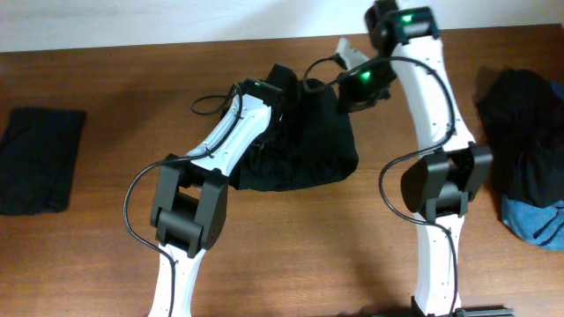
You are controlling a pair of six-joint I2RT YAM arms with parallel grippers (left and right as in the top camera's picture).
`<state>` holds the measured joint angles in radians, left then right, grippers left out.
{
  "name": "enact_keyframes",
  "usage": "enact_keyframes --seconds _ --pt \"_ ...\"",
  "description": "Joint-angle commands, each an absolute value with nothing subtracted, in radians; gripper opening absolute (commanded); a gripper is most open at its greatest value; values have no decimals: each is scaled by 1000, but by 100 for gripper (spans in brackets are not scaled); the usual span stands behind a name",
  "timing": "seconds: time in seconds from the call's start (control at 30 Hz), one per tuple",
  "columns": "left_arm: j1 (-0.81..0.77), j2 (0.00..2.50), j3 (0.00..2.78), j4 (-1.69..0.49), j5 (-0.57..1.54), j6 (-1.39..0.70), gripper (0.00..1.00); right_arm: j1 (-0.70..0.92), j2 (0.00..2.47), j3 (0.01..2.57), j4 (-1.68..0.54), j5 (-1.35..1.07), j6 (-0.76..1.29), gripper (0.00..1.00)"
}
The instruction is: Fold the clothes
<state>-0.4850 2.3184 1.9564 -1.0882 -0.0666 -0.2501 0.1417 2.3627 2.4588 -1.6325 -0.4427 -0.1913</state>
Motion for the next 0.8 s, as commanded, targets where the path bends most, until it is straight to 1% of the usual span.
enact_keyframes --seconds 0.0,0.33,0.53,0.77 --pt "-480 2350 1964 -1097 -106 -230 0 179 2346 2372 -1592 -468 -213 4" --pt "-437 2350 1964 -1097 -102 -230 0 185 2346 2032 -1415 -456 -214 4" --pt "-412 2352 1963 -1092 -103 -226 0 163 2346 1824 -1230 -378 -204 4" --pt "-404 2366 1936 -1077 -113 -185 0 130 2346 1687 -1090 -276 -175 4"
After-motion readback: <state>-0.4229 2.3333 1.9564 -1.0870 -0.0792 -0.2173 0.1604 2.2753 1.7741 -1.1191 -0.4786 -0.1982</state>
